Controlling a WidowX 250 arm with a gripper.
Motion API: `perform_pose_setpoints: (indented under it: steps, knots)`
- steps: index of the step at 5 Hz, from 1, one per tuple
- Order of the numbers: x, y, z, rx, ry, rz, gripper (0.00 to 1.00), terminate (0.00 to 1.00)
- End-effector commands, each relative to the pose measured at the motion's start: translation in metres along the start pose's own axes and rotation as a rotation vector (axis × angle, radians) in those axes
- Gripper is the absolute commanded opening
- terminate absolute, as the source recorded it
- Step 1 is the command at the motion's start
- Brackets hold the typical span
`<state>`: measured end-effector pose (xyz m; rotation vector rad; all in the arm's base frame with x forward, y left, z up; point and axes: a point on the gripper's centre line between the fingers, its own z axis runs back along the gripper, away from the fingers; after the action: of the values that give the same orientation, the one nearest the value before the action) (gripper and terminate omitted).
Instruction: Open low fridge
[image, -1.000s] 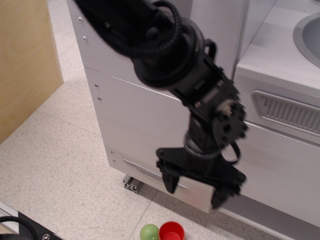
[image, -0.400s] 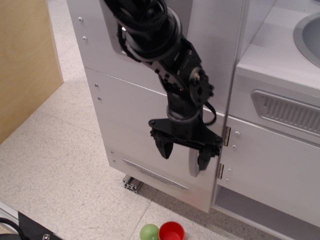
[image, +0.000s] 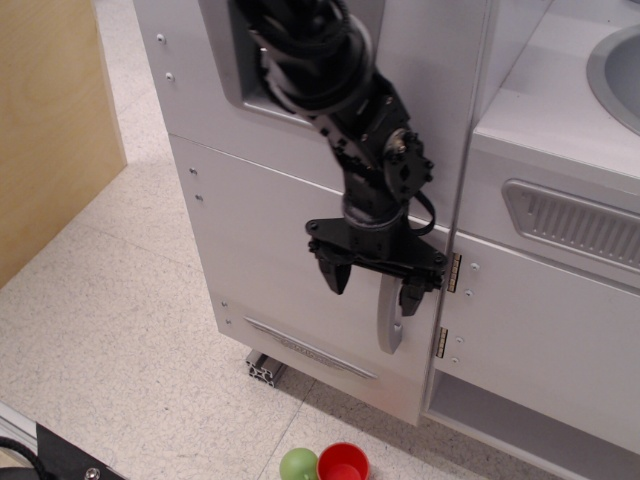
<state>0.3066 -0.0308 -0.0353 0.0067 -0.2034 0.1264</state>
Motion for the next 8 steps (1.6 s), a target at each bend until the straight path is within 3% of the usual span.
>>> perform_pose_setpoints:
  steps: [1, 2, 5, 6, 7, 8]
  knots:
    - [0.015, -0.007, 0.002, 0.005, -0.084, -0.005, 1.00, 0.00]
    - [0.016, -0.004, 0.003, -0.021, -0.083, 0.025, 0.00, 0.00]
    - [0.004, -0.005, 0.003, -0.022, -0.103, -0.033, 0.00, 0.00]
    - [-0.011, -0.001, 0.008, -0.033, -0.081, -0.047, 0.00, 0.00]
    - [-0.029, 0.004, 0.017, -0.043, 0.002, -0.122, 0.00, 0.00]
    - [-0.041, 0.009, 0.034, -0.030, 0.042, -0.179, 1.00, 0.00]
